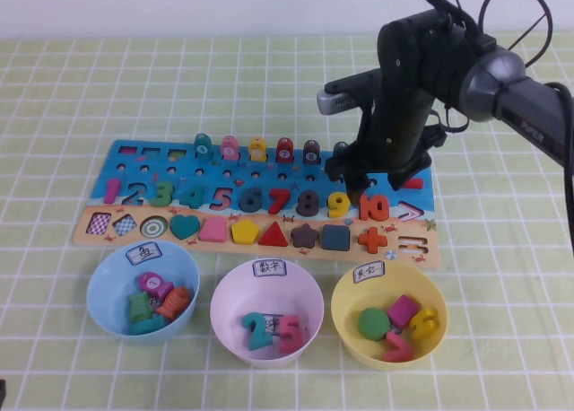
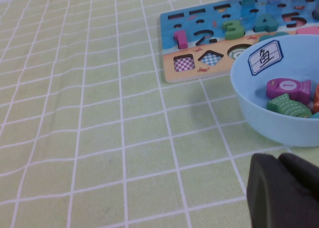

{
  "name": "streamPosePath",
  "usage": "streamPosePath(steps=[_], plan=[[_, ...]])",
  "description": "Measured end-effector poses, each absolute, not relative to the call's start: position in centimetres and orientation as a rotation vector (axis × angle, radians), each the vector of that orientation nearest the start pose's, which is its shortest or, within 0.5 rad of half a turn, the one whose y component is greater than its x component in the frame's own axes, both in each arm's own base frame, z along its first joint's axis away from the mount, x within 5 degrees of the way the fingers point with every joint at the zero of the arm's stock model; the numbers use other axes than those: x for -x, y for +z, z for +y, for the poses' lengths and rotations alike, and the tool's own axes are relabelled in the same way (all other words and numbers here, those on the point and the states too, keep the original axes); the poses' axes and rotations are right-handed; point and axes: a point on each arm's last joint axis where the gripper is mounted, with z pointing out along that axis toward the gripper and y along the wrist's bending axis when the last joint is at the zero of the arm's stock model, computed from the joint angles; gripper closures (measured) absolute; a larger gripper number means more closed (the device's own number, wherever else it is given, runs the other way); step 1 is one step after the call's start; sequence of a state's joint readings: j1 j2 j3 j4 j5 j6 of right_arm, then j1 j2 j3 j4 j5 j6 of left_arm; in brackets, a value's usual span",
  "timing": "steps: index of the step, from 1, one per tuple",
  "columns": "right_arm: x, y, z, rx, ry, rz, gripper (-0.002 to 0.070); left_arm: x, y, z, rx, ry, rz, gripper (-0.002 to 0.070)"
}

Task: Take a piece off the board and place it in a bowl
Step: Pick up the "number 10"

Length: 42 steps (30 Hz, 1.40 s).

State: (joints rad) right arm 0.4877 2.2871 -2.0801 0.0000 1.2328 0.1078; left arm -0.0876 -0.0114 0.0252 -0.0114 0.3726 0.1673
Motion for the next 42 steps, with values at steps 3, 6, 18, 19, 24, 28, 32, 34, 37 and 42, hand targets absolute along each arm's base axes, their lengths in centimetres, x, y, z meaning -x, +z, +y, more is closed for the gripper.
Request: streamPosePath(steps=[3, 6, 18, 19, 24, 28, 32, 34, 37, 42], plan=[[-42.9, 21.0, 22.8, 0.553, 0.099, 2.886, 0.0195, -5.2, 17.2, -0.5, -0.231, 0.044, 1.856, 0.068], [-43.0, 20.7, 22.9, 0.554, 0.099, 2.893, 0.0195, -5.2, 17.2, -0.5, -0.231, 0.044, 1.856, 0.068], [-43.1, 19.6, 23.0, 0.558, 0.09, 2.915, 0.0196, -5.2, 17.2, -0.4, -0.249, 0.073, 1.854, 0.068], [-43.1, 19.6, 23.0, 0.558, 0.09, 2.915, 0.0196, -5.2, 17.2, -0.4, -0.252, 0.078, 1.854, 0.068], [-43.1, 19.6, 23.0, 0.558, 0.09, 2.915, 0.0219, -5.2, 17.2, -0.4, -0.256, 0.084, 1.853, 0.068], [-43.2, 19.6, 22.9, 0.555, 0.089, 2.916, 0.0265, -5.2, 17.2, -0.4, -0.256, 0.084, 1.853, 0.068], [-43.2, 19.4, 22.9, 0.556, 0.087, 2.92, 0.0274, -5.2, 17.2, -0.4, -0.256, 0.084, 1.853, 0.068], [-43.2, 19.4, 22.9, 0.556, 0.088, 2.918, 0.0275, -5.2, 17.2, -0.4, -0.257, 0.086, 1.853, 0.068], [-43.2, 19.4, 22.9, 0.556, 0.088, 2.918, 0.0276, -5.2, 17.2, -0.3, -0.26, 0.09, 1.853, 0.068], [-43.2, 19.4, 22.9, 0.556, 0.088, 2.918, 0.0277, -5.2, 17.2, -0.3, -0.261, 0.092, 1.852, 0.068]])
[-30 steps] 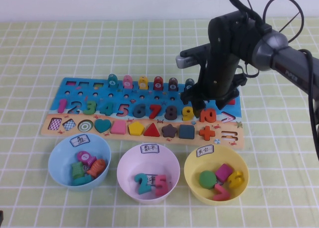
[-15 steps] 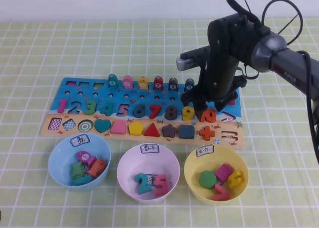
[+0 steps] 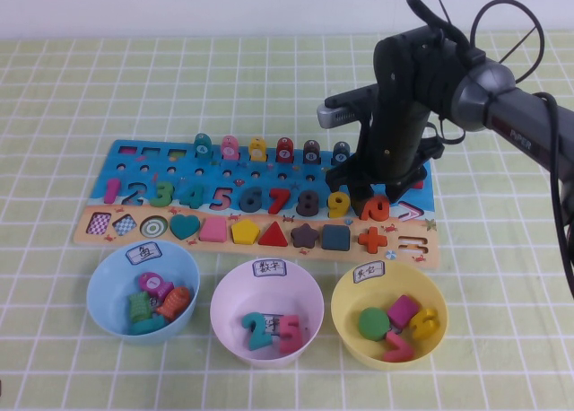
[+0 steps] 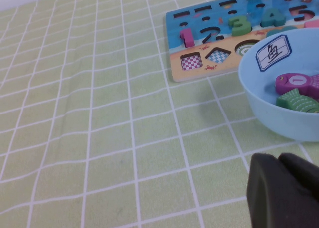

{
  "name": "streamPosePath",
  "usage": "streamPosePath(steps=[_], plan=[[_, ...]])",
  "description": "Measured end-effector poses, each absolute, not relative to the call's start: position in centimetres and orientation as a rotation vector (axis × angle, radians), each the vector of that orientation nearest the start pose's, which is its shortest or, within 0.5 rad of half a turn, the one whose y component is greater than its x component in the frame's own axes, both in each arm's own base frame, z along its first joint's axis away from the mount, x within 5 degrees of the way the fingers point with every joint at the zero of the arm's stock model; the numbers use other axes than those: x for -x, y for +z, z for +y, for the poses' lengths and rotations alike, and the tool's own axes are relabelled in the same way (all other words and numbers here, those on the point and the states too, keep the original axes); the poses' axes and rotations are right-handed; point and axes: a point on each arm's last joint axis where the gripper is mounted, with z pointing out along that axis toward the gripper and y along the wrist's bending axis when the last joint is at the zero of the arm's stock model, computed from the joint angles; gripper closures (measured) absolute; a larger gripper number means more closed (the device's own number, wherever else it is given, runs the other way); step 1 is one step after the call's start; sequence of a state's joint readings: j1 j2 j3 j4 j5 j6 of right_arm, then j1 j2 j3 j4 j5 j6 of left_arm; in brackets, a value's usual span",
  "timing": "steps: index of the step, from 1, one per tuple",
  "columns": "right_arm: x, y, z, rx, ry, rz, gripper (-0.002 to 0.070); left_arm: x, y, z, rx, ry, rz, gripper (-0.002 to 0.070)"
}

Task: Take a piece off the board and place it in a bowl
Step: Pick up the "number 10"

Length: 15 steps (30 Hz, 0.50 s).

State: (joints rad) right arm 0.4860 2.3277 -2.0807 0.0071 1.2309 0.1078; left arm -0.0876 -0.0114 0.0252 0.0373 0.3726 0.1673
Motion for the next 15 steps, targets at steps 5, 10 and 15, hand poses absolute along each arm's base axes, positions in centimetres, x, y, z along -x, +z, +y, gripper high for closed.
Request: streamPosePath(steps=[5, 10, 15], plan=[[-43.23, 19.4, 22.9, 0.558, 0.088, 2.917, 0.0277, -5.25, 17.18, -0.33, -0.262, 0.093, 1.852, 0.068], [-43.31, 19.41, 22.8, 0.565, 0.068, 2.91, 0.0277, -5.25, 17.18, -0.32, -0.263, 0.095, 1.852, 0.068], [-43.33, 19.41, 22.76, 0.567, 0.06, 2.908, 0.0277, -5.25, 17.18, -0.32, -0.263, 0.095, 1.852, 0.068]])
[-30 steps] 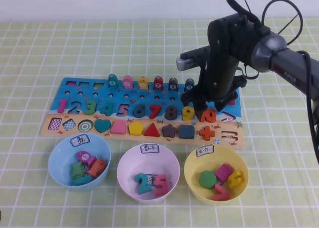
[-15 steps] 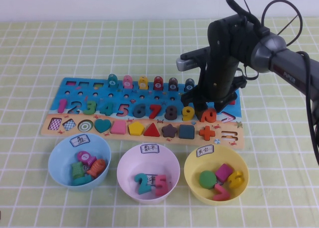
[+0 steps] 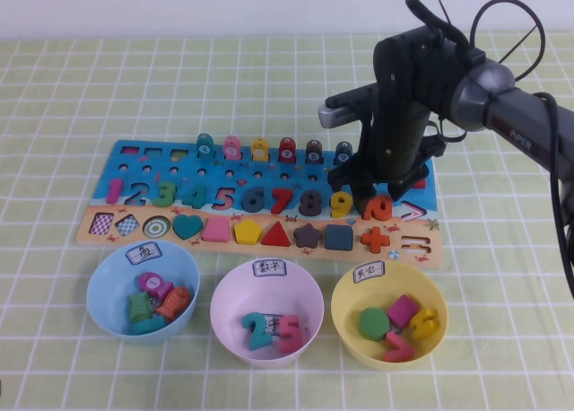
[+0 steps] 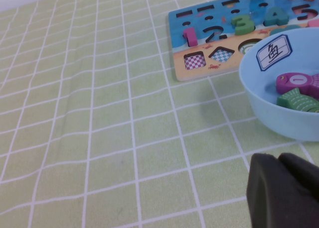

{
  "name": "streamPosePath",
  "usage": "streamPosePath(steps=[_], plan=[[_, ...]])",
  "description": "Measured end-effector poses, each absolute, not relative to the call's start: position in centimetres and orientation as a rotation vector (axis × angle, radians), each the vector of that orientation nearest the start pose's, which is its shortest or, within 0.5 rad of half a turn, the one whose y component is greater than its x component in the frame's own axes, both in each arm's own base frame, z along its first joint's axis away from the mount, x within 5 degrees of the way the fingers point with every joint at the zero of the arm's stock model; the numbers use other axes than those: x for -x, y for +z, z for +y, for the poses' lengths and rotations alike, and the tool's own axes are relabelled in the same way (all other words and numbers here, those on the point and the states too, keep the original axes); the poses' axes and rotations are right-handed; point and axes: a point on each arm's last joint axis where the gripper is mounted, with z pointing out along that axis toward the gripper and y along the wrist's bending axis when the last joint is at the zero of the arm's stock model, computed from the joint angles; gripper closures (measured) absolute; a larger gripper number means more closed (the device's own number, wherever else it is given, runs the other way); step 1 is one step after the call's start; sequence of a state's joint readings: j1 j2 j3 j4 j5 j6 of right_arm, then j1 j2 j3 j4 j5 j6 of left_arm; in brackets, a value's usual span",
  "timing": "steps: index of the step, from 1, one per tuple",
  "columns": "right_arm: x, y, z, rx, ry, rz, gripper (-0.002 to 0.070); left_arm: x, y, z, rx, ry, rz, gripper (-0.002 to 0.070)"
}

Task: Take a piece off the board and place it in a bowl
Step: Pick up the "number 10"

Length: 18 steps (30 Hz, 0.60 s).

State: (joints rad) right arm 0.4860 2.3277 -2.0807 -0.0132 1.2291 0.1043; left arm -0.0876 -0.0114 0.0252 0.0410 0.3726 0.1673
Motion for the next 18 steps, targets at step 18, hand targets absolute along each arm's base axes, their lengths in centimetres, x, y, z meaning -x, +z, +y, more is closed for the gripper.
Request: streamPosePath(steps=[18], plan=[[-43.43, 19.46, 22.69, 0.549, 0.081, 2.909, 0.0335, -5.25, 17.18, -0.32, -0.264, 0.097, 1.852, 0.068]])
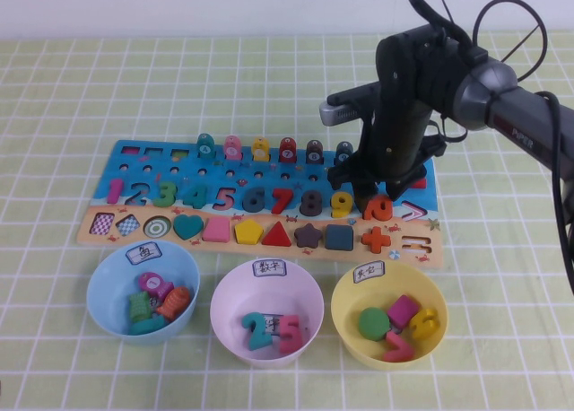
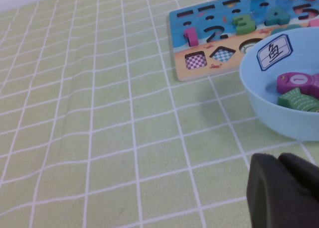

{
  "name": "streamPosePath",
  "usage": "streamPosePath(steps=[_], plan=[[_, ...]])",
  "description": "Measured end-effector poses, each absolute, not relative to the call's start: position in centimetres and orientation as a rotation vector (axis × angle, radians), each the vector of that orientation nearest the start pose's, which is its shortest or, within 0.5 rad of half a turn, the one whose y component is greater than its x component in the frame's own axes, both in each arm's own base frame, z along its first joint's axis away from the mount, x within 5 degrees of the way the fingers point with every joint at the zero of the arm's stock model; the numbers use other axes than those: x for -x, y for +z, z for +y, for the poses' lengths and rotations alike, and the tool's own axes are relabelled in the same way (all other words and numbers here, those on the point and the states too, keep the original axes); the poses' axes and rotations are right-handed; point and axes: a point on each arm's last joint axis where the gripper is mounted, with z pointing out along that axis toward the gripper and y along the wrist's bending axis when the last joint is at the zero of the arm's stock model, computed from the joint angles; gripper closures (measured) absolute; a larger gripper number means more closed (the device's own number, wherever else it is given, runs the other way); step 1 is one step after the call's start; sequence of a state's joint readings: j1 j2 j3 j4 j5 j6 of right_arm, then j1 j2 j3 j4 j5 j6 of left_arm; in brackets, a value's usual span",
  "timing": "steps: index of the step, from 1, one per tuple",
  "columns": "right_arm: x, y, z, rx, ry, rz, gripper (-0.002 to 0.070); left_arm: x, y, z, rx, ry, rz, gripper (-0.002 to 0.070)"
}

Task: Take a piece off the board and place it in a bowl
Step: Pick up the "number 10"

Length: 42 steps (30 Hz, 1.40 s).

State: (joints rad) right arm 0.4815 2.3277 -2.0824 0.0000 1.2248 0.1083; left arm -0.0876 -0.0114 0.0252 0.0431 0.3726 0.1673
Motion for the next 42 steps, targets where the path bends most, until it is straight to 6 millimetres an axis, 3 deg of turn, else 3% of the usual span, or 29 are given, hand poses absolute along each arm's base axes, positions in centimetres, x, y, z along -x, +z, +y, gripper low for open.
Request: streamPosePath(steps=[13, 15, 18, 23, 30, 35, 42], plan=[[-43.4, 19.7, 22.6, 0.546, 0.083, 2.906, 0.0339, -5.2, 17.2, -0.3, -0.265, 0.099, 1.852, 0.068], [-43.4, 20.1, 22.5, 0.555, 0.068, 2.896, 0.0498, -5.2, 17.2, -0.3, -0.265, 0.099, 1.852, 0.068], [-43.4, 20.4, 22.3, 0.558, 0.065, 2.889, 0.0615, -5.2, 17.2, -0.3, -0.265, 0.099, 1.852, 0.068], [-43.4, 20.5, 22.4, 0.565, 0.076, 2.886, 0.066, -5.2, 17.2, -0.3, -0.265, 0.099, 1.852, 0.068], [-43.4, 20.6, 22.5, 0.568, 0.086, 2.885, 0.0663, -5.2, 17.2, -0.3, -0.265, 0.099, 1.852, 0.068], [-43.3, 20.6, 22.5, 0.575, 0.096, 2.886, 0.0602, -5.2, 17.2, -0.3, -0.265, 0.099, 1.852, 0.068], [-43.3, 20.6, 22.7, 0.569, 0.128, 2.892, 0.029, -5.2, 17.2, -0.3, -0.265, 0.099, 1.852, 0.068]])
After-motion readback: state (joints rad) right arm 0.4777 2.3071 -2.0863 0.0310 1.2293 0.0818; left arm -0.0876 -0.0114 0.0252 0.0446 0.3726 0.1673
